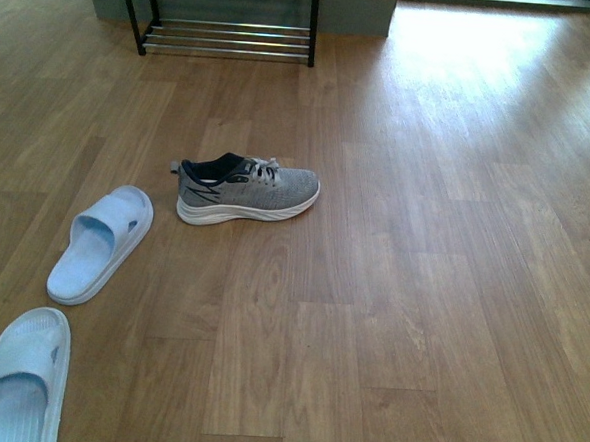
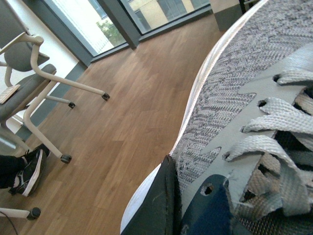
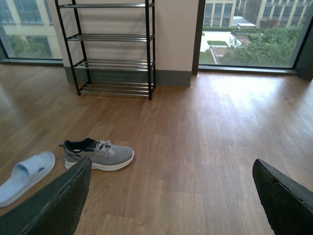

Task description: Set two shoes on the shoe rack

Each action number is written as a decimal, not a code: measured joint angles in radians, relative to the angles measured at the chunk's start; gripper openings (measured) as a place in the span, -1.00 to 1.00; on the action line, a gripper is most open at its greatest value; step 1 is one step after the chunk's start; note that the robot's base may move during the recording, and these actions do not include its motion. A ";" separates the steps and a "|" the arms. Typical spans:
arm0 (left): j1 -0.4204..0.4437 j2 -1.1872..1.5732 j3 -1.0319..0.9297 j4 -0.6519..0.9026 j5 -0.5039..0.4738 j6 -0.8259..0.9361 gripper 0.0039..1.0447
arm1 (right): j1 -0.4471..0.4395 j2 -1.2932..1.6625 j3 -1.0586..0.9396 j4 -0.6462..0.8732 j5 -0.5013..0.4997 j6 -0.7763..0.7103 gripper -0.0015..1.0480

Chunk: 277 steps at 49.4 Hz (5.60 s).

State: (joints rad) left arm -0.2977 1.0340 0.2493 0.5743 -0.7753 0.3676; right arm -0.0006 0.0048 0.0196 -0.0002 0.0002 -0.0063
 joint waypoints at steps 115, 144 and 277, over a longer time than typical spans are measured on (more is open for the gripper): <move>-0.003 0.002 -0.006 -0.003 0.014 0.023 -0.98 | -0.037 0.721 0.104 0.277 -0.197 0.171 0.82; -0.003 0.002 -0.006 -0.003 0.015 0.024 -0.98 | 0.028 2.205 0.789 0.538 -0.109 0.444 0.82; -0.003 0.002 -0.006 -0.003 0.015 0.024 -0.98 | -0.178 2.577 0.865 0.907 0.223 -0.372 -0.97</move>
State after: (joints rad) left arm -0.3012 1.0359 0.2428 0.5709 -0.7605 0.3920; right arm -0.1783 2.5816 0.8845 0.9066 0.2234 -0.3779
